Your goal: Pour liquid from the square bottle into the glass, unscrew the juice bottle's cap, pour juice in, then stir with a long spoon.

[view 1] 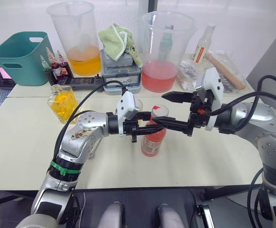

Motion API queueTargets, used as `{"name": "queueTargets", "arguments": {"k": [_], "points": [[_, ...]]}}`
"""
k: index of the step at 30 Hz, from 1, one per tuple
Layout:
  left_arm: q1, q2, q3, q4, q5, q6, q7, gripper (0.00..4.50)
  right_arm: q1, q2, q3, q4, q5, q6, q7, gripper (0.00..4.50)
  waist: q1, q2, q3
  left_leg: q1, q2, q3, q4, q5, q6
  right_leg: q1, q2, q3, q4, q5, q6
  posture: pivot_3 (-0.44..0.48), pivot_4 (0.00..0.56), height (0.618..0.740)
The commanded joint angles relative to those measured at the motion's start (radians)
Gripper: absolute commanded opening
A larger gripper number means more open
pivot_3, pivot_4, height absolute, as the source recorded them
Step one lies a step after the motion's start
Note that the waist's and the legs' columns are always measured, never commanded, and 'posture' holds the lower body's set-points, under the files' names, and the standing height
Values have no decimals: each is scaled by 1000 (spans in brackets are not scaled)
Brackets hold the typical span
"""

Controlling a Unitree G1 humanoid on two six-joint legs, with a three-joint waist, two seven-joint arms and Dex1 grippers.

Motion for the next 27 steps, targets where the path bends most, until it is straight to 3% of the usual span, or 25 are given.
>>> {"name": "queueTargets", "arguments": {"k": [1, 7, 11, 17, 27], "points": [[-13, -2, -7, -5, 11, 3, 8, 1487, -9, 5, -13, -20, 12, 5, -13, 3702, 0, 0, 0, 0, 0, 0, 0, 0, 0, 0, 0, 0, 0, 0, 0, 0, 150, 740], [-13, 0, -7, -8, 10, 5, 10, 1487, -13, 8, -7, -17, 12, 13, -12, 1694, 0, 0, 0, 0, 0, 0, 0, 0, 0, 0, 0, 0, 0, 0, 0, 0, 150, 740], [-11, 1, -4, -14, 11, 7, 17, 1487, -18, -2, 11, -5, 7, -4, 40, 1653, -1, 0, 0, 0, 0, 0, 0, 0, 0, 0, 0, 0, 0, 0, 0, 0, 150, 740], [7, 6, -1, -29, 13, 8, 25, 1487, -55, -41, 105, 81, -76, -151, 291, 1653, -1, 0, 0, 1, -1, 1, 0, 0, 0, 2, 1, -1, -1, 0, 0, 0, 150, 740], [31, 26, 6, -47, 19, 3, 33, 1487, -299, 7, 283, 515, -292, -491, 809, 1653, -12, 0, 0, 9, 0, 2, -1, 0, 0, 12, 1, -2, -5, 0, 0, 0, 150, 740]]}}
